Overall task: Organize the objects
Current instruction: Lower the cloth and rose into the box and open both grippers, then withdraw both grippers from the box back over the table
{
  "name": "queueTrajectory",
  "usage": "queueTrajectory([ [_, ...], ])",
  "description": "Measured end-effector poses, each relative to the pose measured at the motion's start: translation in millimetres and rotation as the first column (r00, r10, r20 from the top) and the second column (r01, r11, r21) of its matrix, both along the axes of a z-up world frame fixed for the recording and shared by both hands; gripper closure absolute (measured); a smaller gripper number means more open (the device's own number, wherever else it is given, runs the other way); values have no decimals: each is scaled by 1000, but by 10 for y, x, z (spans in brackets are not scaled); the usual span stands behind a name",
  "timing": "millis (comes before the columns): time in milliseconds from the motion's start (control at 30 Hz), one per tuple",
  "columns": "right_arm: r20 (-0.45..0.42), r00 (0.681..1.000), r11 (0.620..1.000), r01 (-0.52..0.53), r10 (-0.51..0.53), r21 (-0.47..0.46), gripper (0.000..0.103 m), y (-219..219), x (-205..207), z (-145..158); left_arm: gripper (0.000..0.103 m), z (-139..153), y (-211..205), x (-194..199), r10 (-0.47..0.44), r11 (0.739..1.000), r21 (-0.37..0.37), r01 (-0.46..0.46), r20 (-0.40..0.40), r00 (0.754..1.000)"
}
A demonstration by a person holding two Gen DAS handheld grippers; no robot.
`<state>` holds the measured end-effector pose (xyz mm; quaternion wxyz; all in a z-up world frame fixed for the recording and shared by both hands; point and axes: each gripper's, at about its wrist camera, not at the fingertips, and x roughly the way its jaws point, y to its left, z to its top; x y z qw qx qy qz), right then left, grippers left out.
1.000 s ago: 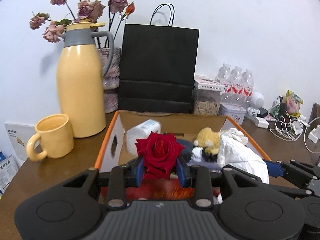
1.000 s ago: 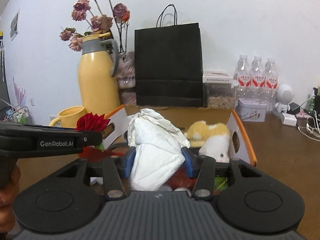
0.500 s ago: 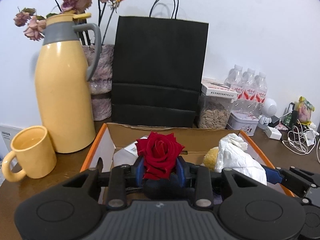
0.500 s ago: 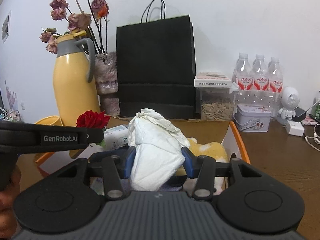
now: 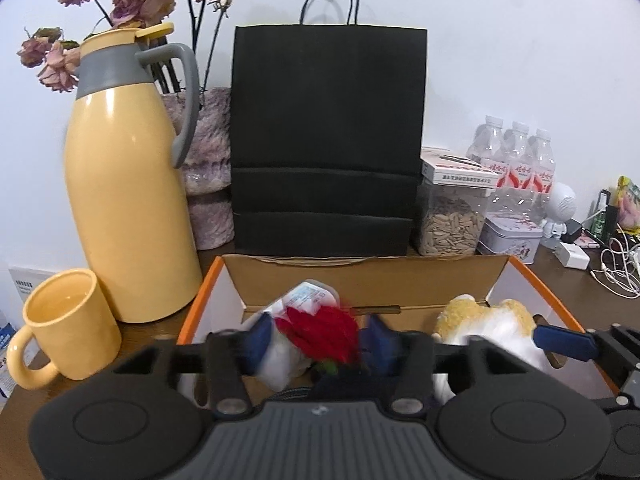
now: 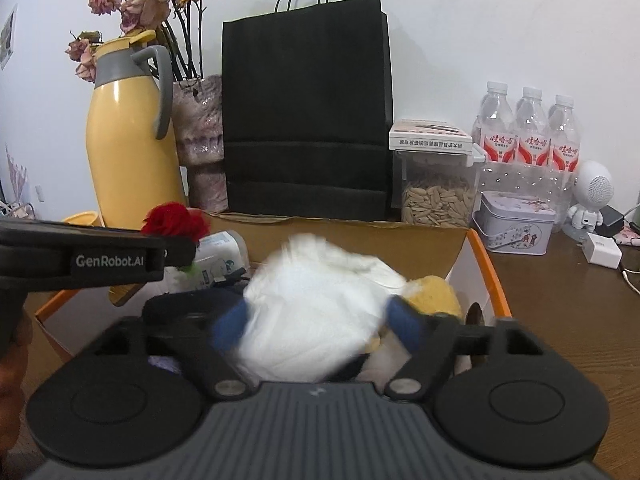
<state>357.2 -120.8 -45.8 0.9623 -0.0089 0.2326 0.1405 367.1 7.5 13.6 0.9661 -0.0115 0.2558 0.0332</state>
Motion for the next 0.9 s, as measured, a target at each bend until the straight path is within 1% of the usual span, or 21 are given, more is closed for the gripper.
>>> queueTrajectory([
  [33,2,1000,1000,4,-4,-10,12,5,-4,-4,16,1,3,1,6,1000,3,-6,1,1000],
  [67,1,1000,1000,10,-10,-12,0,5,-3,-7,8,2,-2,-4,13,1000,11,-13,6,1000],
  [133,11,1000,1000,22,-22,-17,0,-3,-9,-14,6,14,-18,-15,22,999,29,-23,15,1000],
  [233,6,1000,999,31,-31,-19,0,-15,1,-24,3,14,-31,-21,24,999,36,-24,16,1000],
  [600,14,999,1000,28,-28,-13,0,-13,-46,0,2,2,-20,-54,27,999,25,-28,11,1000],
  [900,60,998,999,35,-33,-22,0,-56,-242,65,0,28,-5,-270,22,1000,21,-23,29,999],
])
